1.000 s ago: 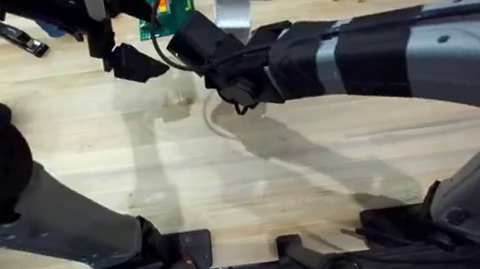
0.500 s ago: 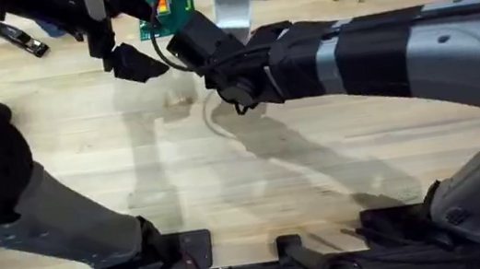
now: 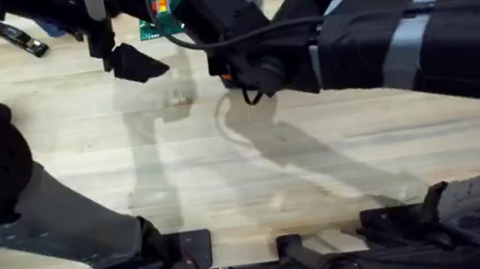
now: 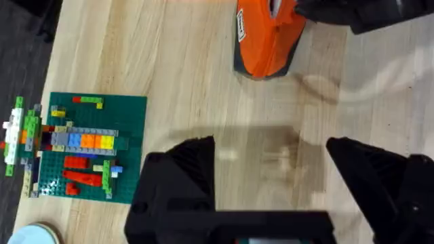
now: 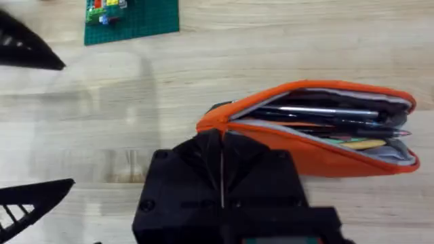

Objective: Unzip the bag, pick up the pens from the table one at a time and place them inside, then zip the bag closed.

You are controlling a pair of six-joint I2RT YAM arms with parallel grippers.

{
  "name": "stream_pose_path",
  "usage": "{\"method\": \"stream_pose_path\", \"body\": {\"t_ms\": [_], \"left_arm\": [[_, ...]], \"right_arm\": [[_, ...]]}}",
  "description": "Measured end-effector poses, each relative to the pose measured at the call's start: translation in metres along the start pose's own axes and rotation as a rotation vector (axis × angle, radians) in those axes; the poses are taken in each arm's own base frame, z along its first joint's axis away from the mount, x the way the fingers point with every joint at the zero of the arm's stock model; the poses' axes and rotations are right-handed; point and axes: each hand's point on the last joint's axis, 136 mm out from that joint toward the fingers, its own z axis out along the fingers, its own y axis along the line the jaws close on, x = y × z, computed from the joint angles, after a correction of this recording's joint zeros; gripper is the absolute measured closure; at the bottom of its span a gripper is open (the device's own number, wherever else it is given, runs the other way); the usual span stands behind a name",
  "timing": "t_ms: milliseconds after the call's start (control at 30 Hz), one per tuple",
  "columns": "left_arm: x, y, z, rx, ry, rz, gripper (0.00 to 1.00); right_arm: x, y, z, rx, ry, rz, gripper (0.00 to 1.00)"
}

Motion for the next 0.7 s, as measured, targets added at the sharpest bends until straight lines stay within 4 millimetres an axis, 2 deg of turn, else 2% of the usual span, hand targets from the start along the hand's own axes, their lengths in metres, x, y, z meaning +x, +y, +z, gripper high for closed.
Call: {"method": "stream_pose_path", "body": {"t_ms": [700], "left_arm": [[-0.0001, 0.0, 0.0, 0.0, 0.0, 0.0, 0.007]], "right_arm": [[-0.0024, -0.0052, 0.0032, 0.009, 0.004, -0.003, 0.971]]}}
